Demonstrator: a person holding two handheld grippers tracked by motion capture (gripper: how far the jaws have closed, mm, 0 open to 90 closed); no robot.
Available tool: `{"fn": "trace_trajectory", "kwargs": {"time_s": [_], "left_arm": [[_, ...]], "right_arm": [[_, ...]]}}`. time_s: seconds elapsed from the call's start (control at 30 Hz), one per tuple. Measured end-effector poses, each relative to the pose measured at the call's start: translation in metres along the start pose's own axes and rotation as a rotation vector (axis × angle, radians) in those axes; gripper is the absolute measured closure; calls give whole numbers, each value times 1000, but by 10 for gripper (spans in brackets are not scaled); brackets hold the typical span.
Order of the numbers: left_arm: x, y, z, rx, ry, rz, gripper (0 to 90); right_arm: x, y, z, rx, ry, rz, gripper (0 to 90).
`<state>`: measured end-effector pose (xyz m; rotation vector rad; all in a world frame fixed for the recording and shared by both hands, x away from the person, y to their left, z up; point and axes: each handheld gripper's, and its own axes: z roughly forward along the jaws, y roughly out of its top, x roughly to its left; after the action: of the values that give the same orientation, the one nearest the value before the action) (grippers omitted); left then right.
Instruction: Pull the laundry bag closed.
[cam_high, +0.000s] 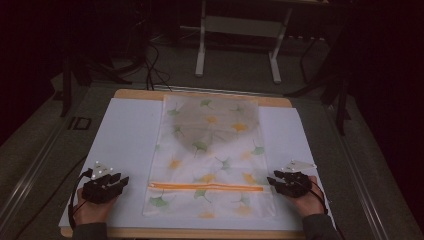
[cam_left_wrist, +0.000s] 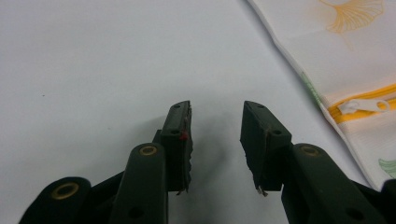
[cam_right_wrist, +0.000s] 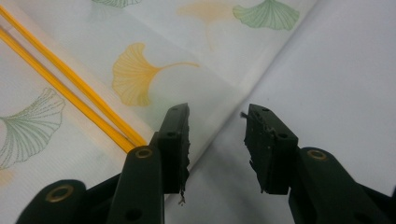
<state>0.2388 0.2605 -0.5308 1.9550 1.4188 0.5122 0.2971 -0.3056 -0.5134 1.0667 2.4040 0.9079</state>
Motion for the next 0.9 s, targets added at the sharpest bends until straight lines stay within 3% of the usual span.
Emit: {"fn": "trace_trajectory", "kwargs": {"time_s": [0.9], "left_arm": [[-5,1,1,30,-9,40,636]], "right_arm": [[19,26,14,11,100,-86,567]]}}
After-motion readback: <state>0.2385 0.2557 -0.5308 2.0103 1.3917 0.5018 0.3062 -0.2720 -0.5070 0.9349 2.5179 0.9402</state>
